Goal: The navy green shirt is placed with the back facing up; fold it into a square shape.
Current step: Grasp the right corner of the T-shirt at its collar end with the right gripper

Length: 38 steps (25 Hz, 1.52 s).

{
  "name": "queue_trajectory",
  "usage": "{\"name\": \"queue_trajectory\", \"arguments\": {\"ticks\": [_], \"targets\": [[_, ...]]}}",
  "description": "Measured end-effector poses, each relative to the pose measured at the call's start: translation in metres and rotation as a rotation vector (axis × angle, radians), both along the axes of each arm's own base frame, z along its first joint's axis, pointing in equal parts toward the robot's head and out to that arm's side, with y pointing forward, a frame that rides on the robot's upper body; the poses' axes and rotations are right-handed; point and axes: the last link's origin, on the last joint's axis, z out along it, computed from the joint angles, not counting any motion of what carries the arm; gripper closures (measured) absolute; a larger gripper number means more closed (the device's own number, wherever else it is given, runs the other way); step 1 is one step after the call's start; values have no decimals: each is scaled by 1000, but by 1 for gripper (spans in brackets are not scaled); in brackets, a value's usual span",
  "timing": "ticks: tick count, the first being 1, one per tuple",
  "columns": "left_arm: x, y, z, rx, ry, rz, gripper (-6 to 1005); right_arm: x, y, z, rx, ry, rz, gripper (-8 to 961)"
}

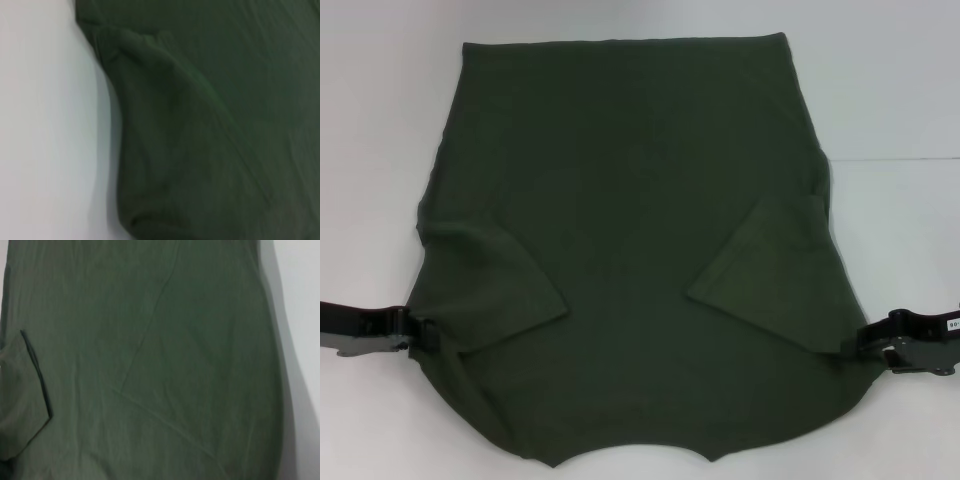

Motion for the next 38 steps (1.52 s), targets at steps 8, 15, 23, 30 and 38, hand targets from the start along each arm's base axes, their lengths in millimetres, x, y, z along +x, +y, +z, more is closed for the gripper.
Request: {"name": "queue_trajectory", "arguments": {"ticks": [8,15,23,30,38], "targets": [[1,-1,-2,-4,-3,-2,970,3,-1,0,-7,-30,39,698],[0,-1,-3,-5,-4,-1,970,3,1,-1,-2,-52,72,815],[-2,-3,-3,-6,7,-19,970,4,1,1,10,-61,123,921],[-6,-9,4,-16,13,-40,970,7,-2,10,27,-68,248,921],[1,-22,11,-74,-43,-110,969,6,-18,34,58,-8,379,920]]}}
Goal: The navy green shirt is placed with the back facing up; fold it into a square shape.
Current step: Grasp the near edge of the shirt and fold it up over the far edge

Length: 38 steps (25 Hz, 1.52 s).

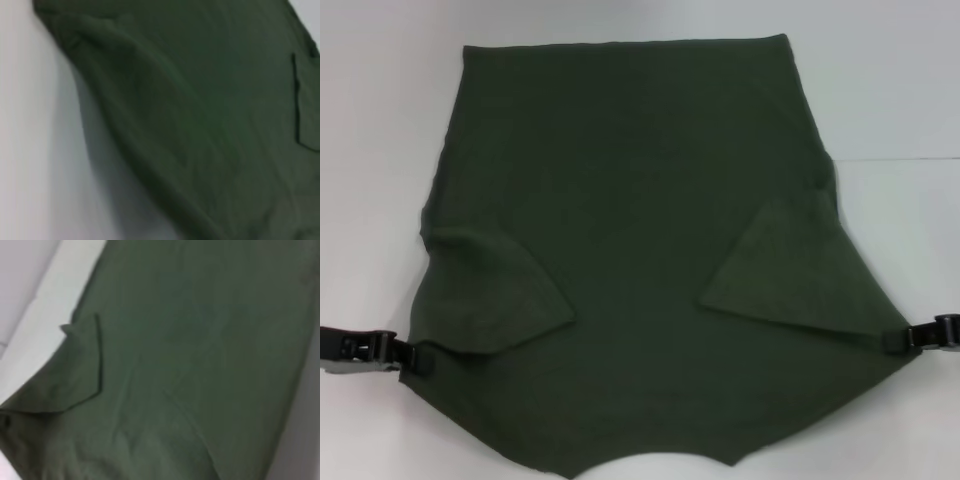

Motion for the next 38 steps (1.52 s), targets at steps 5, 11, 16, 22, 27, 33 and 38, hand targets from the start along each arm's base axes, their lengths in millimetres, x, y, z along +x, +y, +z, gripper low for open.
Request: {"name": "queue_trajectory", "arguments": {"ticks": [5,11,16,22,27,33,38], "targets": [[0,-11,5,-22,-47,-11,970,3,-21,10,-19,44,64,920],[-1,-37,15,-71,-136,-50,969,18,-49,23,-38,68,98,920],[3,-42,30,-1,-212,-74,969,24,-49,43,48,87,87,921],[16,-16,40,147,-274,-87,970,12,-26,63,183,143,98,921],[33,18,42,288,-312,-122,969,-4,6,71,288,140,119,920],[52,57,36,444,-298,-156,970,-18,43,71,423,115,114,920],[67,85,20,537,-288,-179,969,-26,69,66,534,92,106,920]]}}
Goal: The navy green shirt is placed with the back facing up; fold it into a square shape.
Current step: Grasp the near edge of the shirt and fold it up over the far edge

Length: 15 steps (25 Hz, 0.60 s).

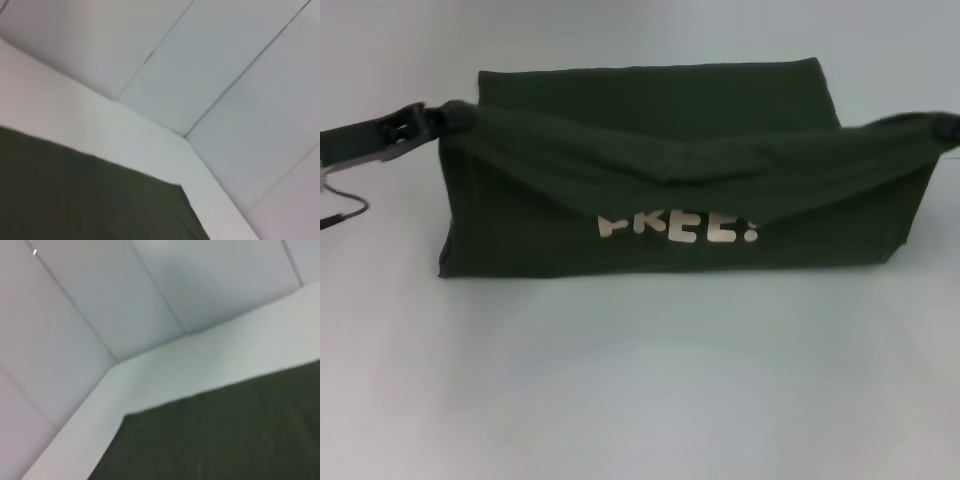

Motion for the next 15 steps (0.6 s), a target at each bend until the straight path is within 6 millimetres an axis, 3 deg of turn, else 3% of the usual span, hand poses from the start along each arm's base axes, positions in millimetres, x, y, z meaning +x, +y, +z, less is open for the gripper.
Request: {"name": "queue_trajectory", "arguments": {"ticks": [8,15], "targets": [[5,23,-29,150,76,55,969,-11,35,-22,139,-64,-36,921],[6,35,-49,223,118,121,968,-28,61,-57,199,-197,-71,920]]}}
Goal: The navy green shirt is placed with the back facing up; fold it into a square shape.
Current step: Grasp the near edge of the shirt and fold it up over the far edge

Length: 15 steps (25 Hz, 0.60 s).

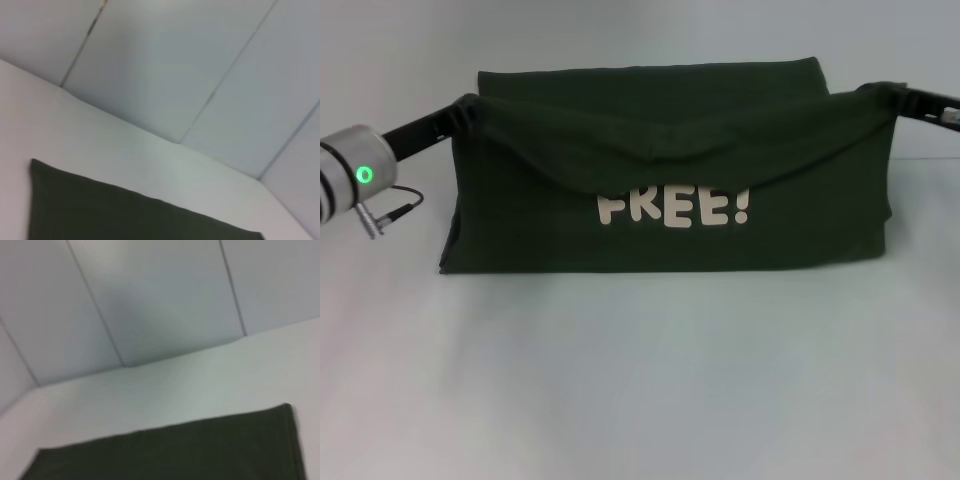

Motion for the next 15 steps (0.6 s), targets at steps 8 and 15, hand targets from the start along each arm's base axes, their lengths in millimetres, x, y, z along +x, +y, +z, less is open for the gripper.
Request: {"name": "queue_trajectory", "arguments": {"ticks": [8,15], "targets": [[4,4,-30,23,80,59,968,-11,13,-33,9,-135,-68,920],[-2,6,-35,71,84,153,967,-10,16,-36,42,-179,-106,755]]}}
